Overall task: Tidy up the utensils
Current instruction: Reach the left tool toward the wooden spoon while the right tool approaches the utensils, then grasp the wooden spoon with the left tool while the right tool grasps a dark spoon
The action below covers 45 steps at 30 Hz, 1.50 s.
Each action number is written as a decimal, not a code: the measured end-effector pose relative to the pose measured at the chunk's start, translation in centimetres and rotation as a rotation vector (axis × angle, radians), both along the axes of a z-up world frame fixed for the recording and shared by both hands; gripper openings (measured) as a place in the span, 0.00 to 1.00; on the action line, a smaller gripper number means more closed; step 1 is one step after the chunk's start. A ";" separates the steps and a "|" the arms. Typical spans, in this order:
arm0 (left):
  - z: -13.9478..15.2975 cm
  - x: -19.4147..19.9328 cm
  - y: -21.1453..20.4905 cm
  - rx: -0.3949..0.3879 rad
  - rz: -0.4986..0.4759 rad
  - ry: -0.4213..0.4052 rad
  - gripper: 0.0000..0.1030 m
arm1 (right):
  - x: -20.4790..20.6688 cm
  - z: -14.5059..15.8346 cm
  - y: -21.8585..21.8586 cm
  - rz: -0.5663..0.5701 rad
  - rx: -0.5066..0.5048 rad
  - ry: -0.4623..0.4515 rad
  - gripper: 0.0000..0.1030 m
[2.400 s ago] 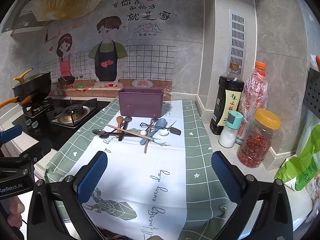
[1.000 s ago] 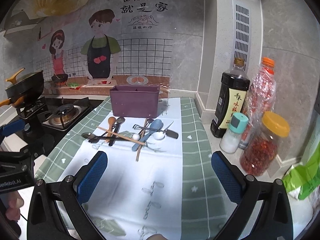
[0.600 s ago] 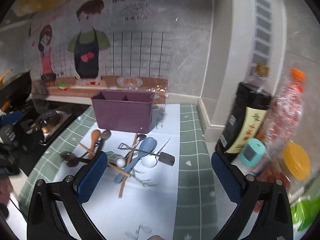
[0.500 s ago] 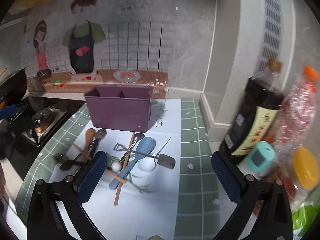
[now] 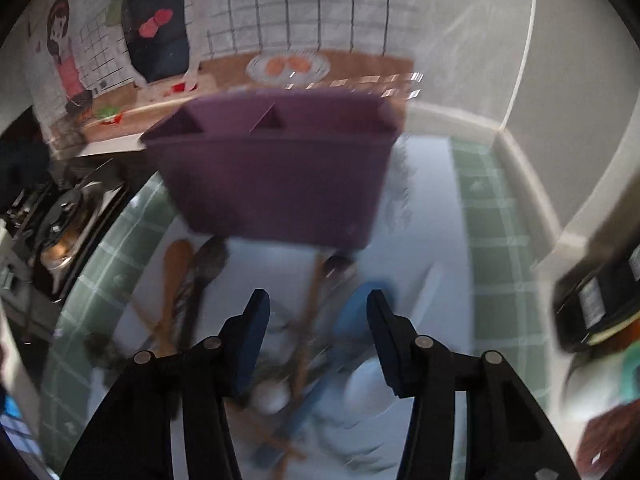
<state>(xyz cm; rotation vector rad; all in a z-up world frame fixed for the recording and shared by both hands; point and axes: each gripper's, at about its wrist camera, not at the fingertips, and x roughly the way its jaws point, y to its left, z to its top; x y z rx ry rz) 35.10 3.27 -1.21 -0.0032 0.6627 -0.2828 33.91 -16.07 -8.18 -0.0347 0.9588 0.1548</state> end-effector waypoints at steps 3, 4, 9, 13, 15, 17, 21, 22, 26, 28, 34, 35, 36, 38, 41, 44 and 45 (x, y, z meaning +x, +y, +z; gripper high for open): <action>-0.9 0.6 0.0 -0.001 0.020 0.030 0.99 | -1.9 -1.1 0.6 0.006 0.038 0.029 0.42; -1.1 0.7 0.0 -0.005 0.032 0.036 0.99 | -2.3 -1.4 0.8 0.008 0.048 0.034 0.38; -1.6 -0.6 0.8 -0.014 0.141 0.066 0.99 | -3.1 -3.2 1.5 0.056 0.037 0.037 0.29; -2.1 -3.2 1.1 -0.004 0.200 0.086 0.99 | -3.2 -3.7 1.9 0.112 0.003 0.009 0.27; -2.6 -4.4 0.9 0.027 0.212 0.100 0.99 | -3.3 -3.8 2.0 0.157 -0.017 0.011 0.27; -3.4 -5.8 0.5 0.033 0.217 0.141 0.99 | -3.5 -4.1 2.0 0.183 -0.049 0.027 0.27; -4.3 -7.1 -0.3 0.026 0.209 0.201 0.93 | -3.6 -3.8 0.7 0.184 -0.032 0.063 0.28; -4.5 -7.1 -0.6 0.024 0.202 0.218 0.91 | -3.8 -3.4 0.2 0.174 -0.030 0.061 0.30; -5.3 -5.6 -1.8 0.001 0.169 0.276 0.74 | -4.5 -1.7 -1.0 0.136 -0.088 0.004 0.68; -6.2 -4.0 -2.3 -0.020 0.146 0.331 0.62 | -4.9 -0.9 -1.5 0.121 -0.115 -0.034 0.74; -9.5 1.3 -3.5 0.018 0.168 0.454 0.59 | -5.6 0.5 -2.3 0.088 -0.228 -0.037 0.91; -9.8 2.0 -3.5 0.013 0.173 0.463 0.59 | -5.7 0.5 -2.3 0.088 -0.239 -0.036 0.91; -10.1 2.6 -3.5 0.017 0.184 0.474 0.59 | -6.0 0.6 -2.6 0.088 -0.249 -0.041 0.91; -10.7 3.8 -3.7 0.045 0.211 0.494 0.59 | -6.4 0.8 -3.1 0.080 -0.250 -0.047 0.94; -11.1 4.6 -4.0 0.079 0.228 0.486 0.52 | -6.6 0.9 -3.6 0.067 -0.261 -0.049 0.97; -11.2 4.8 -4.7 0.133 0.214 0.452 0.31 | -6.5 1.3 -3.4 0.060 -0.244 -0.074 0.97; -11.2 4.6 -4.8 0.140 0.199 0.438 0.30 | -6.3 1.5 -3.3 0.066 -0.220 -0.076 0.97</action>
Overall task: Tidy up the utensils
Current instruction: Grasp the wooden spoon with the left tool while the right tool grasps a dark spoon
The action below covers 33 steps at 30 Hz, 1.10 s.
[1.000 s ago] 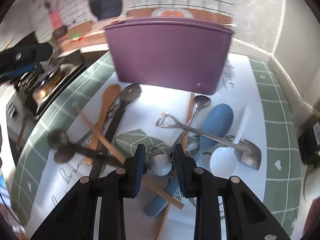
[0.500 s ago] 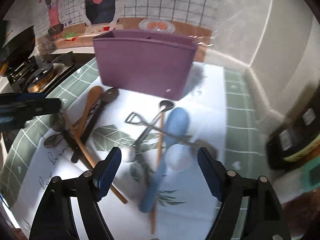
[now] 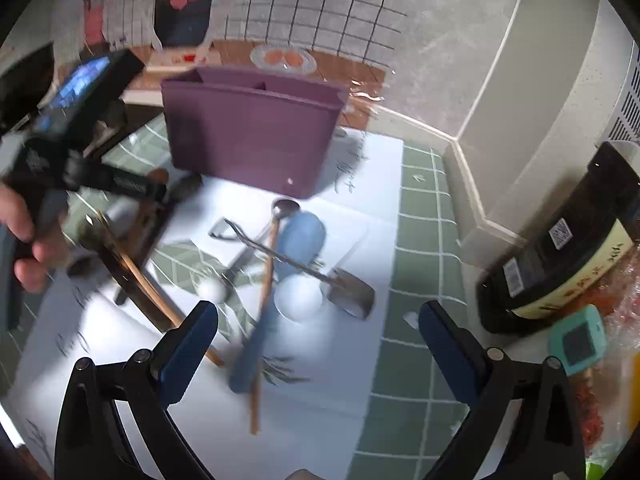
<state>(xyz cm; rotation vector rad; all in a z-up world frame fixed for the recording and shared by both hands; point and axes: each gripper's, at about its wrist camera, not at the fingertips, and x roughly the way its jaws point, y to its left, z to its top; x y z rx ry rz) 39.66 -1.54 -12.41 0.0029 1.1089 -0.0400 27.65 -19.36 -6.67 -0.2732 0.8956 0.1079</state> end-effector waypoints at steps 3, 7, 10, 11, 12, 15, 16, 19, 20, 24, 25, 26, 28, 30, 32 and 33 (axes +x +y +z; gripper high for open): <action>0.0 -1.4 0.5 -0.015 -0.021 -0.021 0.29 | 1.2 0.5 0.8 0.024 0.077 0.001 0.99; 0.5 -4.2 2.3 -0.053 -0.052 -0.063 0.29 | 3.2 0.7 3.0 0.103 0.168 -0.005 0.99; 1.7 -5.7 2.9 -0.052 -0.075 -0.102 0.29 | 5.5 -0.2 5.3 0.124 0.195 0.034 0.85; 2.1 -6.2 3.2 -0.051 -0.080 -0.115 0.29 | 6.3 -0.6 6.1 0.136 0.207 0.052 0.77; 2.3 -6.4 3.8 -0.055 -0.079 -0.124 0.29 | 7.5 -1.3 7.1 0.150 0.225 0.093 0.63; 3.2 -7.9 5.1 -0.084 -0.051 -0.139 0.29 | 10.0 -3.4 9.1 0.166 0.290 0.201 0.57; 3.4 -8.2 5.5 -0.094 -0.043 -0.143 0.29 | 10.5 -3.9 9.6 0.165 0.298 0.210 0.57; 4.0 -9.0 6.6 -0.112 -0.022 -0.166 0.29 | 11.1 -4.8 11.9 0.172 0.227 0.183 0.57; 4.2 -9.2 6.8 -0.117 -0.021 -0.174 0.29 | 11.3 -5.1 12.7 0.175 0.200 0.180 0.57; 4.8 -9.6 7.3 -0.135 -0.019 -0.194 0.29 | 12.2 -6.4 14.4 0.163 0.139 0.194 0.57; 4.9 -9.8 7.4 -0.140 -0.017 -0.201 0.29 | 12.1 -6.4 14.6 0.166 0.123 0.179 0.52; 5.1 -9.9 7.5 -0.142 -0.016 -0.208 0.29 | 12.0 -6.3 14.6 0.168 0.130 0.187 0.47; 5.5 -10.3 7.5 -0.131 -0.008 -0.235 0.29 | 11.7 -6.0 14.2 0.165 0.128 0.195 0.29; 6.3 -11.2 7.0 -0.093 -0.004 -0.286 0.29 | 11.0 -5.6 13.4 0.169 0.119 0.206 0.28; 6.9 -11.7 6.6 -0.101 -0.015 -0.302 0.29 | 9.8 -4.9 12.1 0.171 0.119 0.189 0.28; 7.2 -12.1 6.4 -0.113 -0.023 -0.304 0.29 | 8.7 -4.2 10.8 0.178 0.140 0.181 0.28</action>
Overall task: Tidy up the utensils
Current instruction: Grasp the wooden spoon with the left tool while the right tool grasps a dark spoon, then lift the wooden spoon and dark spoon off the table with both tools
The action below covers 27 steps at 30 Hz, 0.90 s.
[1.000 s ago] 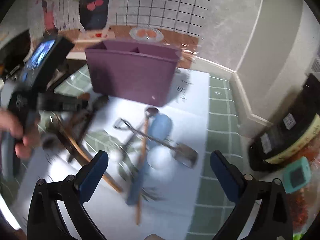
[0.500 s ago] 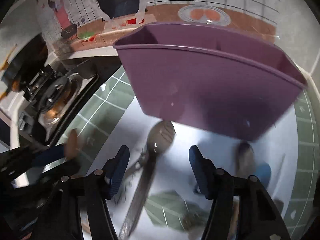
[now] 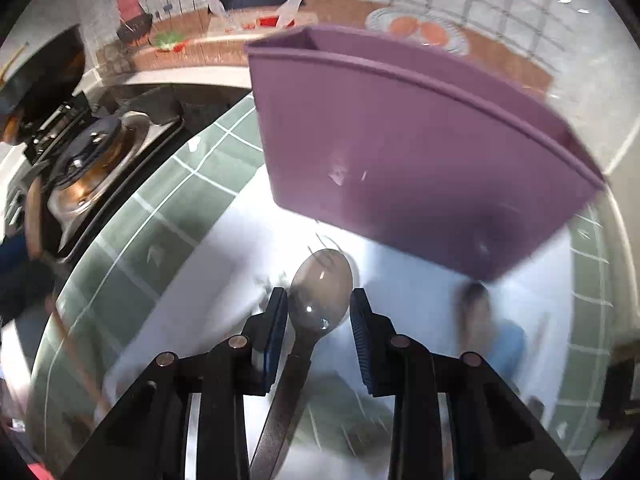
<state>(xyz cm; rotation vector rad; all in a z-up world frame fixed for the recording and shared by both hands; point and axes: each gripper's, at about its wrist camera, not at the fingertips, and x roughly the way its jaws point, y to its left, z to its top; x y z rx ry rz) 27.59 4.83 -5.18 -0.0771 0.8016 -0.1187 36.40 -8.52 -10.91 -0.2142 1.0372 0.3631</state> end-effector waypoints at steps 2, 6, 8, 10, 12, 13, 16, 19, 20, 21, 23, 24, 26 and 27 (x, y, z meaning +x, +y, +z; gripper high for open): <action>0.7 -0.6 -0.6 -0.006 -0.017 -0.012 0.29 | -1.6 1.4 -1.9 0.008 0.063 -0.003 0.28; 2.5 -2.2 -2.3 -0.034 -0.060 -0.043 0.28 | -5.1 5.2 -5.3 0.000 0.109 -0.069 0.28; 3.1 -2.7 -3.0 -0.031 -0.066 -0.059 0.28 | -6.2 6.6 -6.2 -0.003 0.107 -0.096 0.28; 3.9 -3.3 -3.8 -0.020 -0.078 -0.076 0.28 | -7.3 8.0 -7.0 -0.009 0.116 -0.120 0.28; 4.8 -3.8 -4.3 -0.012 -0.089 -0.093 0.28 | -8.2 9.2 -7.9 -0.013 0.114 -0.155 0.00; 5.3 -4.0 -4.6 -0.012 -0.093 -0.104 0.28 | -8.6 9.8 -8.1 -0.017 0.110 -0.164 0.01; 6.5 -4.4 -5.1 -0.010 -0.097 -0.129 0.28 | -9.1 10.8 -8.7 -0.017 0.118 -0.194 0.01; 7.0 -4.7 -5.3 -0.015 -0.099 -0.129 0.28 | -9.0 10.9 -9.1 -0.018 0.143 -0.181 0.01; 7.0 -4.7 -5.3 -0.012 -0.098 -0.128 0.28 | -8.8 10.7 -9.4 -0.016 0.150 -0.170 0.01; 6.9 -4.7 -5.4 -0.010 -0.100 -0.124 0.28 | -8.7 10.5 -9.6 -0.017 0.149 -0.164 0.01; 6.6 -4.8 -5.4 -0.008 -0.100 -0.119 0.28 | -8.2 9.2 -9.9 -0.009 0.125 -0.136 0.03; 6.4 -4.8 -5.5 -0.008 -0.101 -0.115 0.28 | -7.6 8.0 -10.2 -0.026 0.100 -0.112 0.08; 6.0 -4.9 -5.4 -0.011 -0.098 -0.105 0.28 | -6.6 5.7 -10.8 -0.063 0.075 -0.058 0.18; 5.8 -4.9 -5.4 -0.012 -0.093 -0.100 0.28 | -6.1 4.7 -11.2 -0.082 0.074 -0.032 0.25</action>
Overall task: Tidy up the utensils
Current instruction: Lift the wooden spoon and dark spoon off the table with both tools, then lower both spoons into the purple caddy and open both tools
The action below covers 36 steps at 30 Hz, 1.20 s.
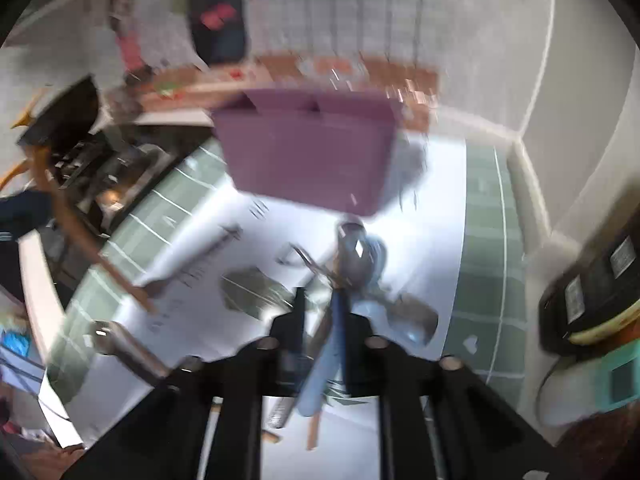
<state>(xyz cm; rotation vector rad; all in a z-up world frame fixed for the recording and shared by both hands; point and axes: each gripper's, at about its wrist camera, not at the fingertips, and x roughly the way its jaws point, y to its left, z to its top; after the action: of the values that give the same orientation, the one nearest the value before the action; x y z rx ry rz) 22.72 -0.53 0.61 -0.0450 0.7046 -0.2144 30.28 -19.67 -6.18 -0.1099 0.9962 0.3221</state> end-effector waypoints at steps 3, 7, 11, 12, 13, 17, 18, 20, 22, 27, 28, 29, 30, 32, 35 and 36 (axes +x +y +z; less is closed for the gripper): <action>-0.5 0.1 0.1 0.003 0.008 0.012 0.28 | 1.5 -2.3 -0.7 -0.057 0.034 0.067 0.34; -1.1 0.4 0.5 0.004 0.014 0.021 0.28 | 2.5 -3.5 -0.1 -0.089 -0.008 0.055 0.64; -1.5 1.1 0.9 -0.003 0.020 0.028 0.28 | 3.5 -3.0 0.0 -0.130 -0.005 0.008 0.92; -1.6 1.3 1.1 -0.004 0.022 0.030 0.28 | 3.8 -2.6 -0.2 -0.143 0.020 -0.005 0.92; -1.7 1.4 1.2 -0.003 0.023 0.031 0.28 | 4.1 -2.4 -0.3 -0.149 0.039 -0.008 0.95; -2.0 2.0 1.6 -0.011 0.030 0.040 0.28 | 5.4 -2.2 -0.3 -0.208 0.013 0.013 1.00; -2.0 2.1 1.7 -0.011 0.029 0.039 0.28 | 5.4 -2.3 -0.4 -0.214 0.012 0.021 1.00; -2.0 2.3 1.8 -0.006 0.032 0.036 0.28 | 5.2 -2.5 -0.4 -0.213 0.031 0.021 0.99; -2.1 2.6 1.9 -0.007 0.032 0.041 0.28 | 5.2 -2.9 -0.1 -0.208 0.023 0.030 0.76; -2.4 3.2 1.9 -0.010 0.028 0.053 0.28 | 6.2 -5.0 1.9 -0.186 -0.053 0.098 0.42; -2.5 3.2 1.9 -0.008 0.025 0.054 0.28 | 6.1 -4.9 2.1 -0.183 -0.059 0.086 0.28; -2.4 3.2 1.8 -0.006 0.024 0.053 0.28 | 5.9 -4.6 2.3 -0.174 -0.058 0.086 0.28; -2.3 3.0 1.7 -0.002 0.021 0.050 0.28 | 5.6 -4.2 2.2 -0.168 -0.046 0.083 0.28; -2.1 2.7 1.4 0.001 0.016 0.043 0.28 | 4.5 -2.7 1.8 -0.149 -0.016 0.045 0.28; -1.7 2.0 0.9 0.005 0.005 0.030 0.28 | 2.7 -0.3 1.6 -0.113 -0.004 -0.008 0.28; -1.5 1.7 0.7 0.005 -0.001 0.027 0.28 | 1.8 0.8 1.6 -0.097 0.003 -0.028 0.28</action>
<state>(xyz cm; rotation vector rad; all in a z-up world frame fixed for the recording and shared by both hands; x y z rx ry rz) 24.44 0.16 -0.86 -0.0429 0.7318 -0.2130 32.10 -18.10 -5.37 -0.0631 0.9697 0.2321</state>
